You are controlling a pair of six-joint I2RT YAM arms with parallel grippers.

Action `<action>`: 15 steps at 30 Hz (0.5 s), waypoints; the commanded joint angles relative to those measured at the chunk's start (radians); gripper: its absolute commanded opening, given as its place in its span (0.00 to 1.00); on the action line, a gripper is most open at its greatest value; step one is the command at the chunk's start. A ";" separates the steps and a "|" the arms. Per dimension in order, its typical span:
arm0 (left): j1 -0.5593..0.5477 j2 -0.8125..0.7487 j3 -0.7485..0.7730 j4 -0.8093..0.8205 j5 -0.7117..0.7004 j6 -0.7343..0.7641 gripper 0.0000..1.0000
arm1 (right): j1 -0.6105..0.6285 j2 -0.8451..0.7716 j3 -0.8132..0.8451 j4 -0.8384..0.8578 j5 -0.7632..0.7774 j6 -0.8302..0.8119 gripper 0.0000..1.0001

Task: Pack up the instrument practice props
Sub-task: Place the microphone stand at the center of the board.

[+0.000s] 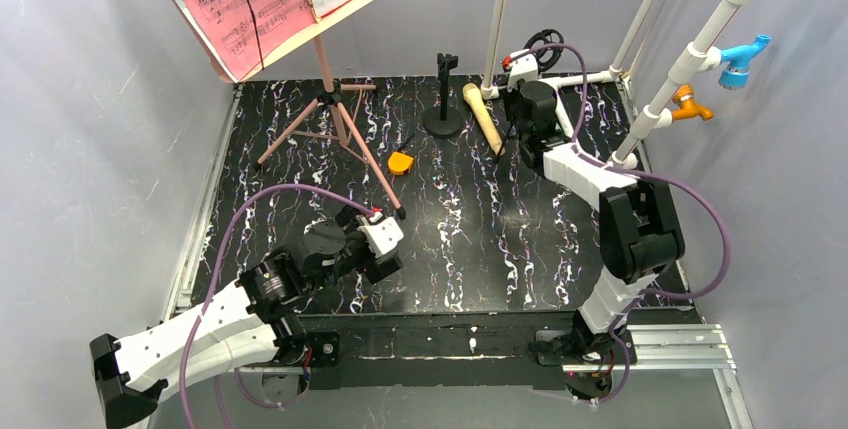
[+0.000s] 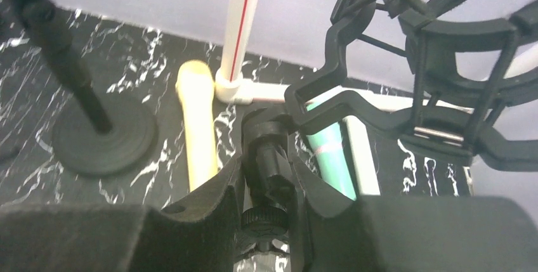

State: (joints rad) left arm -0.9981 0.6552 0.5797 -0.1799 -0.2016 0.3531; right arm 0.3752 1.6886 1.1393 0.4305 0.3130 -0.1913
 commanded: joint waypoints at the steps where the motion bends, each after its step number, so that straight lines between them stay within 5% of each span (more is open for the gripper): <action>1: 0.013 -0.006 -0.005 0.014 0.003 0.009 0.98 | 0.001 0.045 0.102 0.206 0.082 -0.010 0.02; 15: 0.028 -0.005 -0.007 0.017 0.006 0.011 0.98 | -0.013 0.121 0.129 0.186 0.045 0.017 0.25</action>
State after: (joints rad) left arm -0.9779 0.6556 0.5797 -0.1795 -0.2005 0.3565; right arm 0.3721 1.8412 1.2304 0.4984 0.3588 -0.1856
